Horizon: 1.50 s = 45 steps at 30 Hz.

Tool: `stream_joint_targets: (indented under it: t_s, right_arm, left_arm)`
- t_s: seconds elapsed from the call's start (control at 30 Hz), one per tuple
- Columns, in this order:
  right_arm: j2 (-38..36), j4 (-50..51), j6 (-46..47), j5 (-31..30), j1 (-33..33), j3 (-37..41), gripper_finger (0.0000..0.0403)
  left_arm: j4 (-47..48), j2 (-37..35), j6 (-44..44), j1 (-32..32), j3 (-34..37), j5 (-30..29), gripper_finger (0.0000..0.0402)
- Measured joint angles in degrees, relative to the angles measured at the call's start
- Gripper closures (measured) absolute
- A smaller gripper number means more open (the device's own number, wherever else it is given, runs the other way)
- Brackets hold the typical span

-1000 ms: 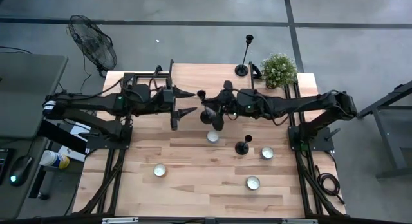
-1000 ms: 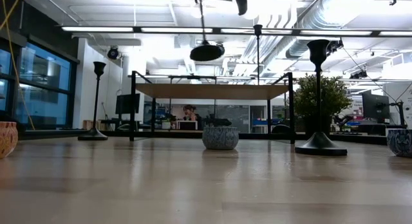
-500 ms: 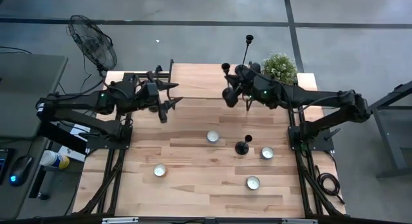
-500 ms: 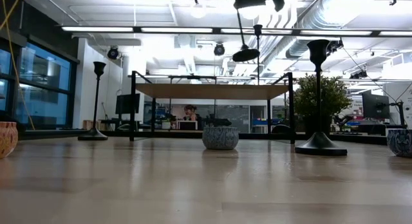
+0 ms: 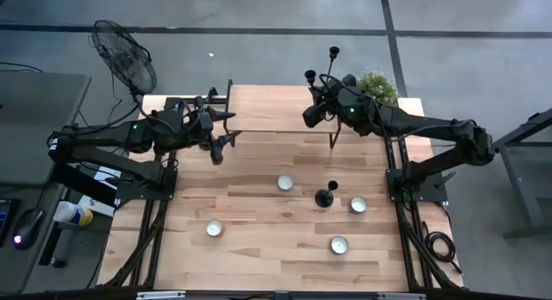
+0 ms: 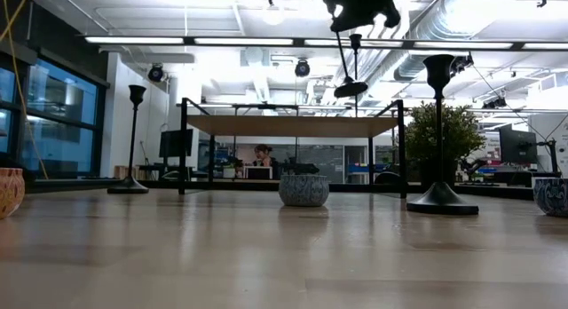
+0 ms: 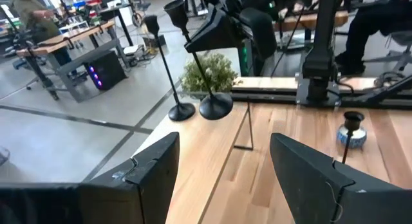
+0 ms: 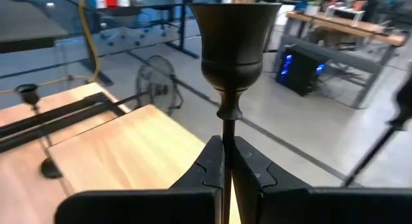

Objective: Pick & Place candle stick holders
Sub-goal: Put the black candle holder on the shelf

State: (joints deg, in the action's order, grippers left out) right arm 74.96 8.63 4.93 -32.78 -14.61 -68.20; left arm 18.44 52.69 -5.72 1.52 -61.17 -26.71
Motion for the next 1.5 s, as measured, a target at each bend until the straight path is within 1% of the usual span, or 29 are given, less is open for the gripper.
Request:
stream_joint_targets:
  t_s: [0.07,0.13,0.2,0.27,0.33,0.4,0.53,0.73,0.87,1.1,1.33,1.5]
  right_arm:
    - [-0.33,-4.44,0.12,2.3,-0.19,2.47,0.0402]
    - [-1.19,-9.33,1.67,3.22,-0.14,6.41,0.0402]
    - [-2.44,-13.53,2.13,2.69,0.43,10.45,0.0402]
    - [-4.09,-18.17,0.73,1.07,1.33,13.57,0.0402]
    - [-5.72,-22.03,-1.3,0.13,1.8,15.36,0.0402]
    - [-6.91,-23.79,-2.42,0.11,1.69,16.66,0.0402]
    - [-7.65,-22.63,-2.93,1.48,-0.35,18.02,0.0402]
    - [-7.93,-19.95,-2.4,7.83,-4.35,18.53,0.0402]
    - [-8.04,-19.88,-2.45,9.6,-6.59,18.53,0.0402]
    - [-7.98,-16.59,-4.88,19.27,-10.93,18.51,0.0402]
    - [-7.96,-16.2,-5.49,23.22,-14.57,18.51,0.0402]
    - [-7.96,-16.08,-6.49,28.63,-17.01,18.51,0.0402]
  left_arm:
    - [0.2,0.0,0.0,0.0,0.0,-0.21,0.0163]
    - [0.32,-0.13,0.0,0.0,0.0,-0.72,0.0163]
    - [0.97,-0.38,0.0,0.0,0.0,-1.14,0.0163]
    - [2.45,-0.8,0.06,0.0,0.0,-1.19,0.0163]
    - [2.93,-1.15,0.13,0.0,0.0,-1.31,0.0163]
    - [3.36,-1.5,0.11,0.0,0.02,-1.39,0.0163]
    - [3.2,-1.96,0.1,0.0,0.0,-1.52,0.0163]
    - [3.17,-2.01,0.09,0.0,0.0,-1.52,0.0163]
    - [3.17,-2.01,0.04,0.0,0.0,-1.52,0.0163]
    - [3.15,-2.01,0.0,0.0,0.0,-1.5,0.0163]
    - [2.74,-2.01,0.15,0.0,0.0,-1.5,0.0163]
    - [2.49,-1.99,0.17,0.0,0.0,-1.5,0.0163]
